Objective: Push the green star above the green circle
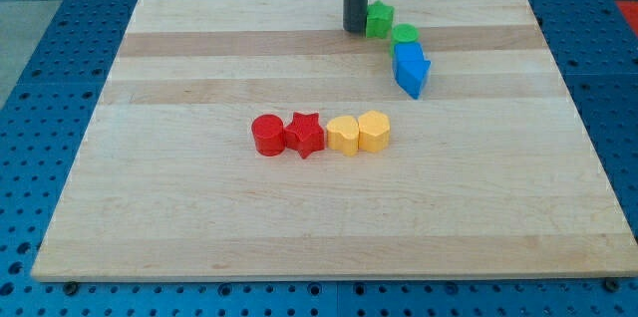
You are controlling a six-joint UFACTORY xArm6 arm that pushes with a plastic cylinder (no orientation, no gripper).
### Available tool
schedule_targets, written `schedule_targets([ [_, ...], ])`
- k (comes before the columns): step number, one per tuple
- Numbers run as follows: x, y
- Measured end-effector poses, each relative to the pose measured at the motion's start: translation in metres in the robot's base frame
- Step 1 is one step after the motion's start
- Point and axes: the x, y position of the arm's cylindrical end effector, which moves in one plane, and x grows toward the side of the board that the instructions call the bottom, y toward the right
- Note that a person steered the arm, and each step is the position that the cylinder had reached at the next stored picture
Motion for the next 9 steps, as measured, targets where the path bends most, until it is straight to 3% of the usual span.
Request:
schedule_targets([
  [5,-0.046,0.037],
  [9,-0.019,0.037],
])
